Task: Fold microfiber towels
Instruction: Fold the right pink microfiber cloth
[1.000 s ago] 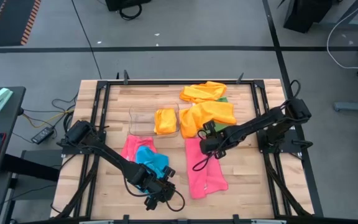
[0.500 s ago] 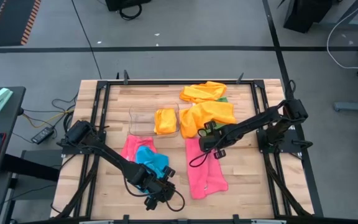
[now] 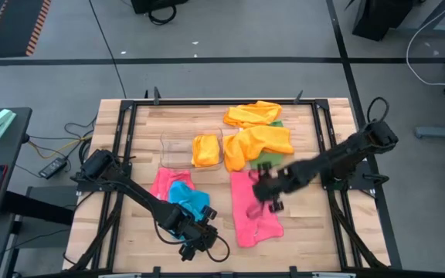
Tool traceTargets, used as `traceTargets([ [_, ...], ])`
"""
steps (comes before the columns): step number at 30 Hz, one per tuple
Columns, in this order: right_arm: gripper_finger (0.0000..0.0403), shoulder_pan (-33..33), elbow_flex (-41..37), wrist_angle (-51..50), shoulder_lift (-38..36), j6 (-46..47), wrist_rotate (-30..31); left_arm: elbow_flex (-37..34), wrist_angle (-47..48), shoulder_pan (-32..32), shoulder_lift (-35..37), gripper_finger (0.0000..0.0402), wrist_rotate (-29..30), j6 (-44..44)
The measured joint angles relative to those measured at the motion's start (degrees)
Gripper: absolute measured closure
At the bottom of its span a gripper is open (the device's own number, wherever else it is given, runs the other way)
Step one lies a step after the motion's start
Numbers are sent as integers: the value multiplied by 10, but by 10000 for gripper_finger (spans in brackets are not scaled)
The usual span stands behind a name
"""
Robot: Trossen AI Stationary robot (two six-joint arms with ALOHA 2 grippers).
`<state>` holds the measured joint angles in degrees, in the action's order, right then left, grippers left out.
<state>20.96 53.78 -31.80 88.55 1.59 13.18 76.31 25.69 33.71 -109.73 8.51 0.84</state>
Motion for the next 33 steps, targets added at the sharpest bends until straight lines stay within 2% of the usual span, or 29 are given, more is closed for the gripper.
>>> traceTargets([
  [5,239,105,0,158,46,-14,3,0,-1,-1,0,378,0,0],
  [9,235,164,0,271,73,-20,2,0,-1,-1,0,385,0,0],
  [14,235,216,0,288,125,-14,0,0,-5,-1,0,388,0,0],
  [18,242,220,0,301,162,-8,4,0,-17,-2,0,379,0,0],
  [26,259,196,0,334,184,-22,5,0,-19,-2,0,377,0,0],
  [33,253,164,1,348,209,-4,-12,0,-16,-2,0,387,0,0],
])
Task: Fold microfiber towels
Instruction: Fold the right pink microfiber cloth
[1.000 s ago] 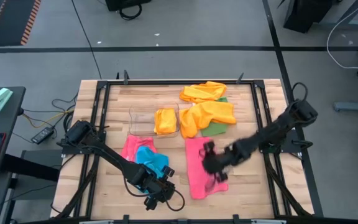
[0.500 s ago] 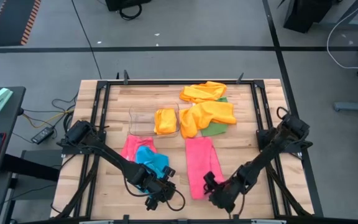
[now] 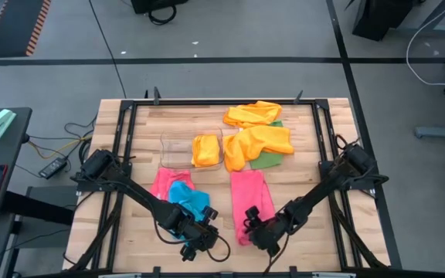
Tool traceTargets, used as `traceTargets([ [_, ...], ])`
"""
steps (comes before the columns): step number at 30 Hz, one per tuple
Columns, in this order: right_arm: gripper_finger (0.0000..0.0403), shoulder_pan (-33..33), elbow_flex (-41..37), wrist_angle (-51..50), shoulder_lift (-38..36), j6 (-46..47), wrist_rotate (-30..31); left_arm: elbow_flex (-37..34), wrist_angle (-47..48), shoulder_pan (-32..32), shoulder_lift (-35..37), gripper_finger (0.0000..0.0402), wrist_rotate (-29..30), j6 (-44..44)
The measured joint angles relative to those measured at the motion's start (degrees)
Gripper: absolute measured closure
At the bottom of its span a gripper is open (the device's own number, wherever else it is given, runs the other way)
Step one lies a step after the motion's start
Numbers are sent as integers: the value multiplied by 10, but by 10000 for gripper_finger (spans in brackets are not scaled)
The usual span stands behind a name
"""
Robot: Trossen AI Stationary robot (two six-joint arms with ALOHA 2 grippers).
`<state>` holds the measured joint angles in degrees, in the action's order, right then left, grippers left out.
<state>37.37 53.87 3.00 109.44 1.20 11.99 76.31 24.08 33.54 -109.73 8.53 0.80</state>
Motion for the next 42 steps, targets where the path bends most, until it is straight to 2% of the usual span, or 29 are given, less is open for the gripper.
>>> traceTargets([
  [14,254,-1,-1,13,-3,-34,0,0,1,0,0,384,0,0],
  [17,282,-1,-1,13,-3,-44,1,0,1,0,0,388,0,0],
  [22,352,-1,-1,9,-3,-40,-1,0,2,0,0,384,0,1],
  [26,368,-1,-1,21,-3,-23,-1,0,2,0,0,377,0,1],
  [31,355,-1,-1,30,-3,-2,-10,0,2,0,0,384,0,1],
  [38,297,-1,-1,59,-3,-4,-22,0,2,0,0,384,0,1],
  [42,278,-3,-1,81,19,-9,-32,0,2,0,0,376,0,1],
])
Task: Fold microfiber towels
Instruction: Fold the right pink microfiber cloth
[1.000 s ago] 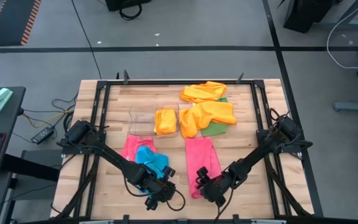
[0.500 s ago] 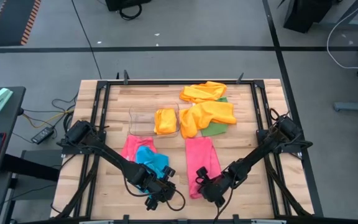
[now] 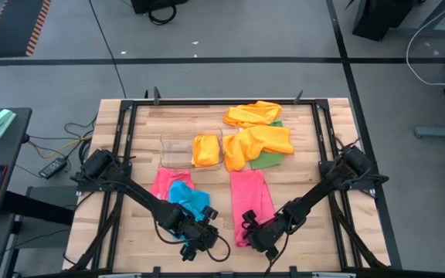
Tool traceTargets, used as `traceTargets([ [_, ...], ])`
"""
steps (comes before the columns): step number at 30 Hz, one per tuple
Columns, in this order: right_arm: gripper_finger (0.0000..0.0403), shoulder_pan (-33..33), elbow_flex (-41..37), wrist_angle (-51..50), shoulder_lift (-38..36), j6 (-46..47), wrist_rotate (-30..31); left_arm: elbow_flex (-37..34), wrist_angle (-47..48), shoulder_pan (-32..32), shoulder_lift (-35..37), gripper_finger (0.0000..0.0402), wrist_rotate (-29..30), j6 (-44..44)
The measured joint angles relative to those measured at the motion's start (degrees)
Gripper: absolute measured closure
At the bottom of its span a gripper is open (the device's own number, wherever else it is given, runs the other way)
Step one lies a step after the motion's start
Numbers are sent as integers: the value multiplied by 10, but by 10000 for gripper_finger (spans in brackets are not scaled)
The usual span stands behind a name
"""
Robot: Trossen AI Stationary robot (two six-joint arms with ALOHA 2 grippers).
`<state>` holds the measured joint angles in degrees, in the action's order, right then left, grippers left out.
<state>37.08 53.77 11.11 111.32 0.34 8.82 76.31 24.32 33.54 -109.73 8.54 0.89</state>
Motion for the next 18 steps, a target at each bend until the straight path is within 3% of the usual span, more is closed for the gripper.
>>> traceTargets([
  [9,279,-19,1,21,17,12,-43,0,3,1,0,385,0,15],
  [18,338,-21,1,18,17,18,-42,0,5,1,0,379,0,15],
])
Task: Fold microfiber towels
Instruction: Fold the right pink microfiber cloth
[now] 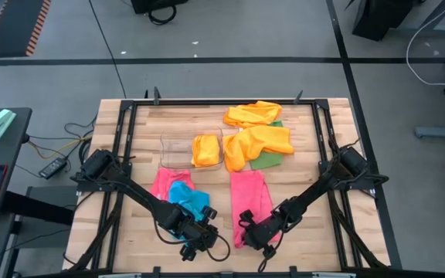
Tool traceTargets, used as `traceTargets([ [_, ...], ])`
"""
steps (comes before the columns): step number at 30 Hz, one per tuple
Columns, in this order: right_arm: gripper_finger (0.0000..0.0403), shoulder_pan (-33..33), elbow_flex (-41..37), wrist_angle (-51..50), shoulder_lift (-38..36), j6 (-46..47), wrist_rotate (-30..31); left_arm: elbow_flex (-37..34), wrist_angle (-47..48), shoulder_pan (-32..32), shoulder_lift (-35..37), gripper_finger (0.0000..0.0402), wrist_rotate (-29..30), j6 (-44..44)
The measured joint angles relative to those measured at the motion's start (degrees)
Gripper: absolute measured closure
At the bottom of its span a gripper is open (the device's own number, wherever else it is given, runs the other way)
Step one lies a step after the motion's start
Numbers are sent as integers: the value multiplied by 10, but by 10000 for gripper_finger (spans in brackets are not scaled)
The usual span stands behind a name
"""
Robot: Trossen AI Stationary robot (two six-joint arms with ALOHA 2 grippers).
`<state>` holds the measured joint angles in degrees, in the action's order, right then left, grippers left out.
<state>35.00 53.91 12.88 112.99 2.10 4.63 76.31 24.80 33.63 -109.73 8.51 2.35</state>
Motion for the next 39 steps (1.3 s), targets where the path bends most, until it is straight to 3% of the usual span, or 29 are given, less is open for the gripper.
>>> traceTargets([
  [5,355,0,-1,-10,-7,11,-2,0,0,0,0,380,0,0],
  [21,286,-20,-2,-21,-17,81,-36,0,-1,0,0,379,0,-1],
  [39,277,-45,-2,-19,-18,140,-75,0,-1,0,0,382,0,-2],
])
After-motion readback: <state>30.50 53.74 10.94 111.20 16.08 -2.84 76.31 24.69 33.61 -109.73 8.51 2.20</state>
